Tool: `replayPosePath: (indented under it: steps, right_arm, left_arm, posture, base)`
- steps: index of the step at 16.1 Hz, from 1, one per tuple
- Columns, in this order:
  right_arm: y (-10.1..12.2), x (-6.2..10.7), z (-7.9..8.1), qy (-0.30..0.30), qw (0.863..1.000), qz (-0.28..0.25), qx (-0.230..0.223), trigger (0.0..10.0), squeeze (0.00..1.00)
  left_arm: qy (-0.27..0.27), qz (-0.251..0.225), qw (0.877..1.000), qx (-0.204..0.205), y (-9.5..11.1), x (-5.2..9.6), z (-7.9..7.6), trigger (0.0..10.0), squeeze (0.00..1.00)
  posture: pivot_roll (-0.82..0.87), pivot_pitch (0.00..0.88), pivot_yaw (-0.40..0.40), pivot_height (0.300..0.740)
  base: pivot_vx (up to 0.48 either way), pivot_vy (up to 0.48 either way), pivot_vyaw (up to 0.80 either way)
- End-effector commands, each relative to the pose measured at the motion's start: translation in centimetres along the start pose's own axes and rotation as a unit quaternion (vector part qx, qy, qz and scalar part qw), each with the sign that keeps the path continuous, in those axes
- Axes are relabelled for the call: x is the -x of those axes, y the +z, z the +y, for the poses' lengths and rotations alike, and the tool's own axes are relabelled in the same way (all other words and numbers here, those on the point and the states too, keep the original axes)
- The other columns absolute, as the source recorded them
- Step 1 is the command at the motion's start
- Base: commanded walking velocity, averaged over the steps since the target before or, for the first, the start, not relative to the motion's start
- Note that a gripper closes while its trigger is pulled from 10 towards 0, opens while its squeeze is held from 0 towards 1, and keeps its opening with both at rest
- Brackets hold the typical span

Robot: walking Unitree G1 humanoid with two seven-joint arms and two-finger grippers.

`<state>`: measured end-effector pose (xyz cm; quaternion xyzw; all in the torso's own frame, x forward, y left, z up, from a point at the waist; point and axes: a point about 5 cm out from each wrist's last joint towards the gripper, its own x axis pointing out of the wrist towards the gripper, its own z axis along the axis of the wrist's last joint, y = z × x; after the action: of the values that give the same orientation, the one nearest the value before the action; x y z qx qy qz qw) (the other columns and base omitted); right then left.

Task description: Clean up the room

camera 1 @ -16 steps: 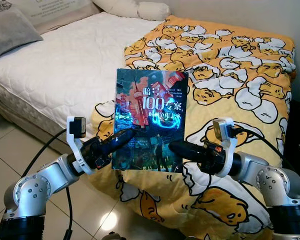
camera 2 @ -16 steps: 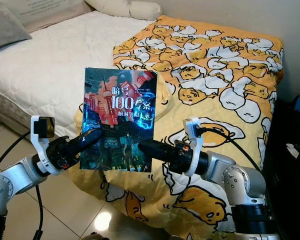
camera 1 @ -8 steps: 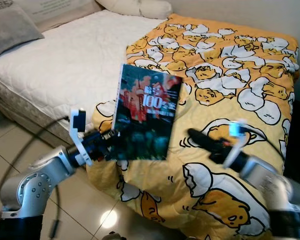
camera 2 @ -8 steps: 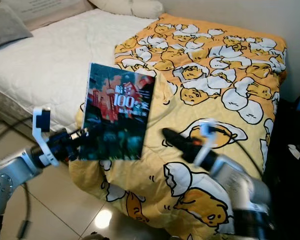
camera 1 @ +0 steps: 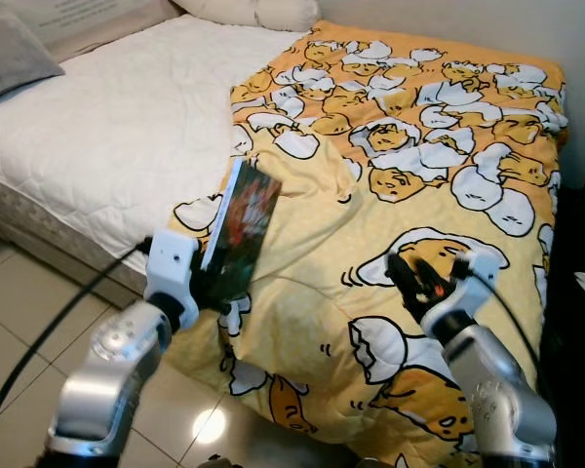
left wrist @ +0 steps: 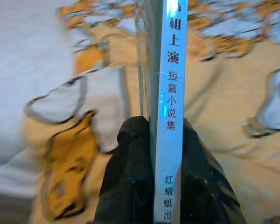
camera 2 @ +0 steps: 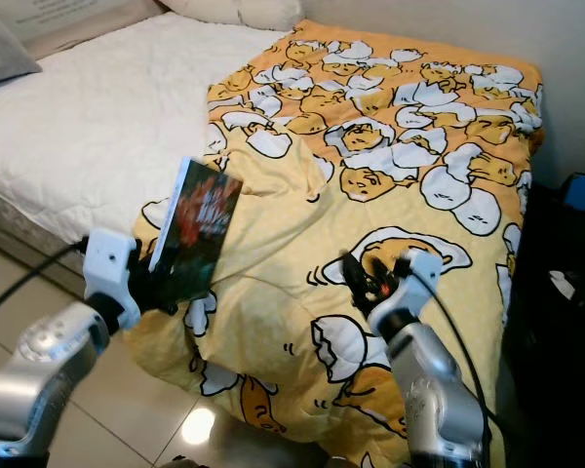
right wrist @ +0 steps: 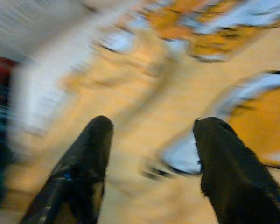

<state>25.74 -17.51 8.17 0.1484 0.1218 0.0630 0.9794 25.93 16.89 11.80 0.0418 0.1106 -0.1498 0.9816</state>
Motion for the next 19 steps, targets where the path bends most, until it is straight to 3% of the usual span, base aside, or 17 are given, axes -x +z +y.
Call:
replayPosePath:
  steps: [1,2,4,5,19]
  right_arm:
    - [0.2,0.1,0.2,-0.016,0.999,-0.003,0.046,10.0,1.00]
    - [0.3,0.1,1.1,0.014,0.997,-0.010,0.070,10.0,1.00]
    - [0.2,0.1,1.2,-0.011,0.998,-0.014,0.052,10.0,1.00]
    - [0.0,0.0,1.1,-0.030,0.998,-0.014,0.047,10.0,0.00]
    - [0.5,-0.9,2.1,-0.040,0.998,-0.012,0.048,10.0,0.00]
  left_arm:
    - [0.022,-0.022,0.999,-0.024,0.9,0.1,0.1,10.0,0.00]
    - [0.029,-0.022,0.999,-0.033,0.8,0.2,0.0,10.0,0.00]
    - [0.034,-0.027,0.999,-0.032,0.9,0.3,-0.2,10.0,0.00]
    - [0.037,-0.027,0.998,-0.036,0.7,0.6,-0.3,10.0,0.00]
    - [0.052,-0.026,0.997,-0.042,1.0,0.8,0.7,10.0,0.00]
  posture:
    - [-0.11,0.000,0.031,0.740]
    - [-0.10,0.000,0.024,0.740]
    - [-0.09,0.000,0.018,0.740]
    - [-0.08,0.000,0.010,0.740]
    - [-0.09,0.000,0.014,0.740]
  base:
    - [0.000,0.000,0.00]
    - [0.000,0.000,0.00]
    - [0.000,0.000,0.00]
    - [0.000,0.000,-0.64]
    - [0.000,0.376,-0.77]
